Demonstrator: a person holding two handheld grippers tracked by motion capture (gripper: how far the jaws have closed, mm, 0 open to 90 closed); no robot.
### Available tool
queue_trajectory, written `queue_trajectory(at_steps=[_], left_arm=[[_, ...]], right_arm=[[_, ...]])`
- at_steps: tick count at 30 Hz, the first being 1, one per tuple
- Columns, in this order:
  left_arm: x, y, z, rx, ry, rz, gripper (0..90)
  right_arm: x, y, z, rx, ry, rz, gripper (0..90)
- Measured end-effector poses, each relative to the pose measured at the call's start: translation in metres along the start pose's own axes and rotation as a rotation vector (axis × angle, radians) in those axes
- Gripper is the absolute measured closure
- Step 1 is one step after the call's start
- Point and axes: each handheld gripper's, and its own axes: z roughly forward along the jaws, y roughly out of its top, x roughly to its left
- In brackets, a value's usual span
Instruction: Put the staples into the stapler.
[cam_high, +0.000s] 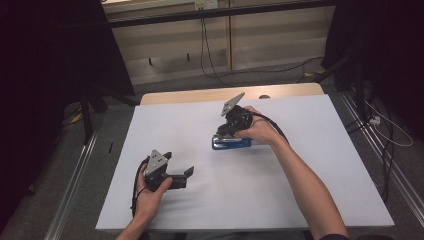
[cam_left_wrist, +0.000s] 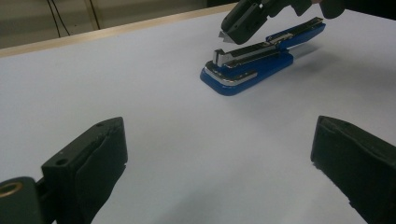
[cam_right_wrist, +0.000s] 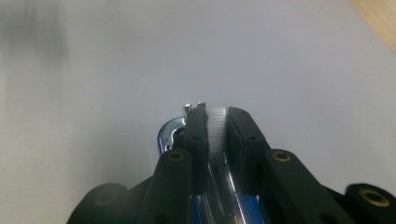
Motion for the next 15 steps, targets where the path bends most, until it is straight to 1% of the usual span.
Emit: queue_trajectory(at_steps=[3,5,10,13,15], left_arm=[[0.0004,-0.0001,0.0001,0.005,0.001,0.003,3.9],[0.0000,-0.0002,0.0003,0.004,0.000,-0.002,3.9],[-0.0003,-0.0003,0.0005,0.007,-0.001,-0.001,3.9],[-0.0003,-0.0003,0.0004,0.007,0.000,-0.001,3.9],[0.0001,-0.0003,0.0006,0.007,0.002,0.002,3.9]], right_arm=[[0.0010,0.0000,0.0003,0.007,0.009,-0.021,79.3],[0.0013,0.0002,0.0001,0.010,0.018,-0.037,79.3],[0.0025,0.0016,-0.0013,0.015,0.030,-0.062,79.3],[0.0033,0.0014,-0.0004,0.030,0.043,-0.083,79.3],[0.0029,0.0013,0.0003,0.035,0.042,-0.099,79.3]])
